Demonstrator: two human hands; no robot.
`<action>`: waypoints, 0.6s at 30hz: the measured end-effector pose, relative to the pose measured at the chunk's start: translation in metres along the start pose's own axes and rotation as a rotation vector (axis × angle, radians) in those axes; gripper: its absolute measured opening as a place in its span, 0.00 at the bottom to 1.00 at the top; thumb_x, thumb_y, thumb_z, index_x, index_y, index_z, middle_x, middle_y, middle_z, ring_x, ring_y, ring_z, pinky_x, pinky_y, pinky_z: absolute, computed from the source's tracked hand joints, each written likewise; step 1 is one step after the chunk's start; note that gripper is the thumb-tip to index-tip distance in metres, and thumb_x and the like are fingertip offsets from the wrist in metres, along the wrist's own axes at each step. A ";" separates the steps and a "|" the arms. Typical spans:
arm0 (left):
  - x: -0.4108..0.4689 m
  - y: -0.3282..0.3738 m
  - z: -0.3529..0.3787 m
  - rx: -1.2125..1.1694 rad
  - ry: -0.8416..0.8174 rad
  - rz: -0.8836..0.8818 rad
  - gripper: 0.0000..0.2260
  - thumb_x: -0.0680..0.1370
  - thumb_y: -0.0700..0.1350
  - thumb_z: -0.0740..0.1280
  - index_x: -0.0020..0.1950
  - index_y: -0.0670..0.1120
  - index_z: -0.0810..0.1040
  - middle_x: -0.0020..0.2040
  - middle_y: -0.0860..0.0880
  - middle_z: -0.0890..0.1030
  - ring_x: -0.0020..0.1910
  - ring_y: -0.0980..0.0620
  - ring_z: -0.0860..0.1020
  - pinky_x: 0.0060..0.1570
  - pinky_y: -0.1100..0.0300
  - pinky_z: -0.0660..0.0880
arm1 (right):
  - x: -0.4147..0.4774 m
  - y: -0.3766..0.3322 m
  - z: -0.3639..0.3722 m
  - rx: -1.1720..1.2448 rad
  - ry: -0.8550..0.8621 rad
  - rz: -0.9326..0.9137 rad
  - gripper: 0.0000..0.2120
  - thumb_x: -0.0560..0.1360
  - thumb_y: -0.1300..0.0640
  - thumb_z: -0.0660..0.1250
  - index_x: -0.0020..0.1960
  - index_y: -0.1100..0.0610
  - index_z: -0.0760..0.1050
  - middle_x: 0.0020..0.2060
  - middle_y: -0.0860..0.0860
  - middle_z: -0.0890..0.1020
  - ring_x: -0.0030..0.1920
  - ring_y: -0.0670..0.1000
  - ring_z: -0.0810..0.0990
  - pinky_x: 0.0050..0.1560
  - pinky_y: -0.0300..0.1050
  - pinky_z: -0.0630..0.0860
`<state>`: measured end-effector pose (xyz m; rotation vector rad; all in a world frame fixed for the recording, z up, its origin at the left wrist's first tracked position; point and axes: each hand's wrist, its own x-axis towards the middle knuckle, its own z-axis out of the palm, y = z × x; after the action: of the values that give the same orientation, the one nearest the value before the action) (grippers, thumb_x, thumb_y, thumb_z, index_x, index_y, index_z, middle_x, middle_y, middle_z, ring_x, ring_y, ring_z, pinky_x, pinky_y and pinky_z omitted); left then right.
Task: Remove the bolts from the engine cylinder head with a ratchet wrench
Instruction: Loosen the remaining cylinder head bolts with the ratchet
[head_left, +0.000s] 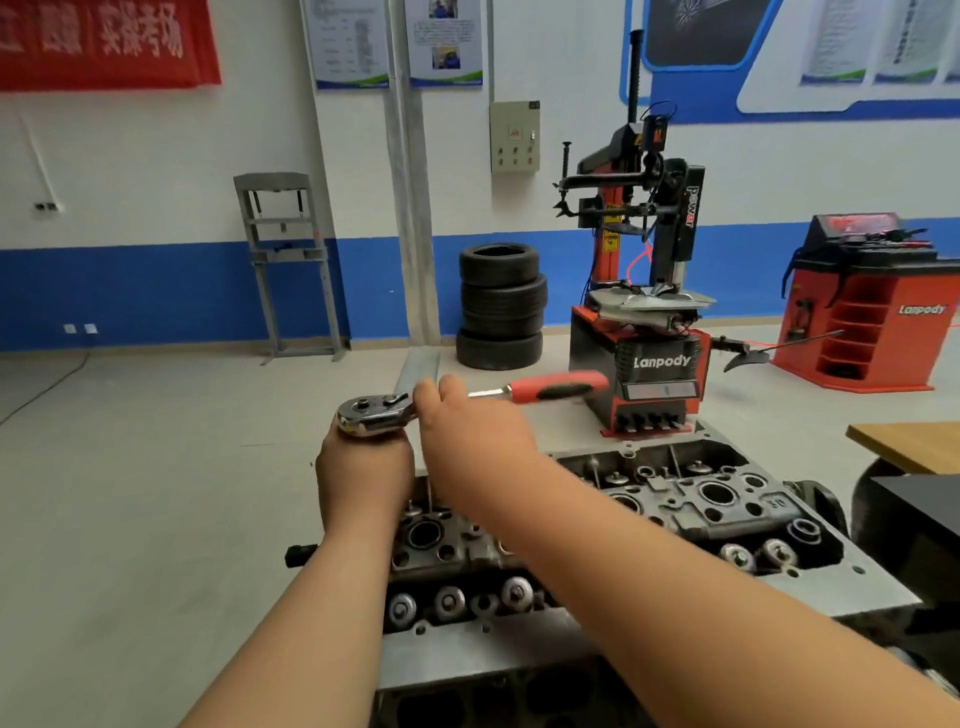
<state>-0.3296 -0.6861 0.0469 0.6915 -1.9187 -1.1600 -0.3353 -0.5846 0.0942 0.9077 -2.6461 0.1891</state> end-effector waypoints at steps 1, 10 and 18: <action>0.000 0.000 0.000 -0.026 0.025 -0.032 0.06 0.72 0.39 0.63 0.36 0.48 0.73 0.33 0.49 0.76 0.32 0.49 0.73 0.29 0.61 0.63 | 0.005 0.001 0.002 -0.007 -0.015 -0.045 0.25 0.72 0.64 0.64 0.66 0.57 0.60 0.60 0.55 0.67 0.44 0.59 0.74 0.33 0.49 0.67; 0.003 0.001 -0.005 -0.240 -0.048 -0.116 0.05 0.71 0.39 0.65 0.36 0.46 0.77 0.32 0.48 0.79 0.29 0.49 0.72 0.29 0.59 0.65 | 0.042 -0.008 0.005 0.133 -0.132 -0.062 0.32 0.74 0.64 0.64 0.73 0.55 0.54 0.72 0.53 0.57 0.55 0.61 0.77 0.47 0.52 0.74; -0.025 0.024 -0.016 -0.288 -0.151 -0.093 0.05 0.77 0.33 0.64 0.42 0.40 0.77 0.44 0.38 0.81 0.42 0.41 0.77 0.35 0.61 0.69 | -0.013 -0.029 -0.026 -0.166 -0.185 0.174 0.21 0.78 0.65 0.54 0.70 0.67 0.57 0.65 0.65 0.65 0.61 0.65 0.71 0.41 0.56 0.73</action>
<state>-0.3044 -0.6642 0.0646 0.5532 -1.8049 -1.5480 -0.3012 -0.5940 0.1146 0.6709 -2.8608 -0.0772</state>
